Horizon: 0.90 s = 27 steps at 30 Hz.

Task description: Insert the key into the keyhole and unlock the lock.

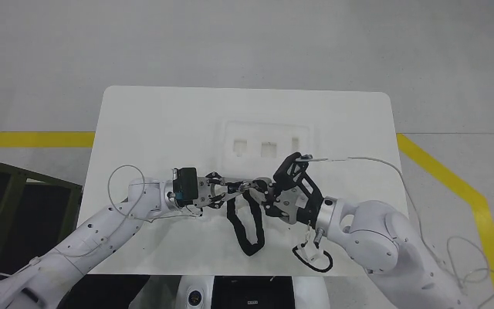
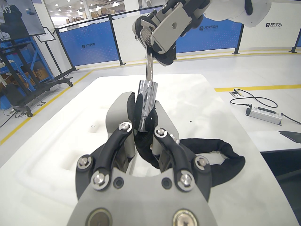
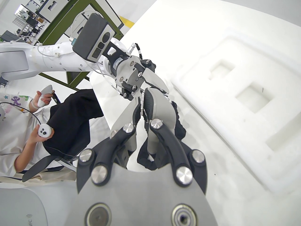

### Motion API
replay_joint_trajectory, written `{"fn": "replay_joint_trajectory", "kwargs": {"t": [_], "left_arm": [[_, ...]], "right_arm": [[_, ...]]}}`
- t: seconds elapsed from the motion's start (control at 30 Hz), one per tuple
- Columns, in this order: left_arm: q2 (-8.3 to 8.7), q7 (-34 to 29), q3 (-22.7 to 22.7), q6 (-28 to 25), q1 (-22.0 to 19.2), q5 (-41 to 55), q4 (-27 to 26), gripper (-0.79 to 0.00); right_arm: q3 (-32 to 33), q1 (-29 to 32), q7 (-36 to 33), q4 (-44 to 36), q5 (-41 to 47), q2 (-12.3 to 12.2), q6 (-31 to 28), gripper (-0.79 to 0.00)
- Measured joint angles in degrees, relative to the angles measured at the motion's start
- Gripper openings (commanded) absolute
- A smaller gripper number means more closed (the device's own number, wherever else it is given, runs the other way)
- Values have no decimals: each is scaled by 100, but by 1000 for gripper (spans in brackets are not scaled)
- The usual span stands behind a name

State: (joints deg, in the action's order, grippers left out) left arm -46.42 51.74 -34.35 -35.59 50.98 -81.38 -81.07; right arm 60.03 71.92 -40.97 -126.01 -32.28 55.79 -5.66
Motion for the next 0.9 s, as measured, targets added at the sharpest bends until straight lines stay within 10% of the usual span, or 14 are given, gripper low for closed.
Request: {"fn": "replay_joint_trajectory", "kwargs": {"t": [0.9], "left_arm": [[0, 0, 0, 0, 0, 0, 0, -785]], "right_arm": [[-124, -389, -672, 7, -123, 109, 69, -785]]}}
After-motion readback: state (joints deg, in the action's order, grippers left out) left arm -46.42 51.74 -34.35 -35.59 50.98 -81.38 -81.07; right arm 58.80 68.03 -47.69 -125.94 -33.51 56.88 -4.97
